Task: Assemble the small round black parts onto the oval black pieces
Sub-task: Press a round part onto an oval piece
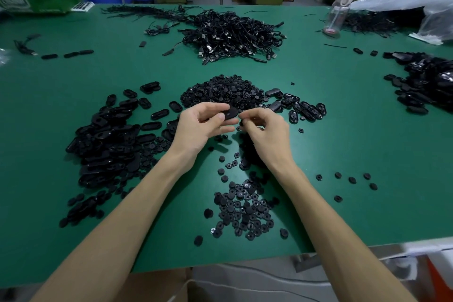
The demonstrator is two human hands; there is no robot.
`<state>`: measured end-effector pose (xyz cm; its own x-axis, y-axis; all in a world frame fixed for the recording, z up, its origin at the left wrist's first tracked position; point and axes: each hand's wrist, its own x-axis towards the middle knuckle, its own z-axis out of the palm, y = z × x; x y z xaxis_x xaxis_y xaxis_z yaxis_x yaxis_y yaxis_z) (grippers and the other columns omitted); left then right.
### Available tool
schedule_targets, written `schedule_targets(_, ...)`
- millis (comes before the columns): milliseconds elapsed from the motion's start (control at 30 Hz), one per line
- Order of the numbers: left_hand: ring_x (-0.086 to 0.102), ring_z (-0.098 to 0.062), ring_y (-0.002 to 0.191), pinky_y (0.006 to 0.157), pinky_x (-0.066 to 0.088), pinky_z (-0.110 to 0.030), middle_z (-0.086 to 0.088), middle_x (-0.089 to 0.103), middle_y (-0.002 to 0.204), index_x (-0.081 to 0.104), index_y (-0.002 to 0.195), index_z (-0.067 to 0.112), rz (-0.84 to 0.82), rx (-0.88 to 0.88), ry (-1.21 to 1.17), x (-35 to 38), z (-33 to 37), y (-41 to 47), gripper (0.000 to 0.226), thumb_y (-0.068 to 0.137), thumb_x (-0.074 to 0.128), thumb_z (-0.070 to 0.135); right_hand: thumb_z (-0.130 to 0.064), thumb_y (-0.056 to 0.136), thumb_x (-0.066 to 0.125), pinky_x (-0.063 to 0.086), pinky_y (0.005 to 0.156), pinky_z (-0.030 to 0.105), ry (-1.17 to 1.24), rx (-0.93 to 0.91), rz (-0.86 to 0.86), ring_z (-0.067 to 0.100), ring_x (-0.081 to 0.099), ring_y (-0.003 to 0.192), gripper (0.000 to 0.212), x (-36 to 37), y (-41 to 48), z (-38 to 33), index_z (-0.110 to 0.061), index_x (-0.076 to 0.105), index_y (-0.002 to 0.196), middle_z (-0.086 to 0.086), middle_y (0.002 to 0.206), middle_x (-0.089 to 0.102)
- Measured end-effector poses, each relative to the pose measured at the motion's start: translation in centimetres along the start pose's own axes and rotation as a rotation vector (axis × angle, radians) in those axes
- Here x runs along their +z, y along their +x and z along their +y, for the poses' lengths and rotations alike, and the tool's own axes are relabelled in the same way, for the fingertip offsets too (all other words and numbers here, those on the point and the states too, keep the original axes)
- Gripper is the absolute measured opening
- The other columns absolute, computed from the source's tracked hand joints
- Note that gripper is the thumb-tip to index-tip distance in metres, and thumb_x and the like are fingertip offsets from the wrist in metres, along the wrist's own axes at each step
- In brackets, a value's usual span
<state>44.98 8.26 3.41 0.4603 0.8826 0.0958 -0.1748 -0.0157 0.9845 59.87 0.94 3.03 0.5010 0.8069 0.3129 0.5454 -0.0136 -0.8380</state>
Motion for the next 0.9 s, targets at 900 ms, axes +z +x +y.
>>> schedule_targets(900, 0.078, -0.023, 0.094, 0.089, 0.063, -0.04, -0.016, 0.069, 0.12, 0.066, 0.124, 0.002, 0.019, 0.056, 0.365, 0.33, -0.35, 0.11, 0.027, 0.1, 0.059, -0.007, -0.011, 0.098, 0.066, 0.049, 0.085, 0.02, -0.047, -0.094, -0.055, 0.005, 0.062, 0.093, 0.019, 0.01, -0.09, -0.03, -0.023, 0.078, 0.106, -0.002, 0.103, 0.067)
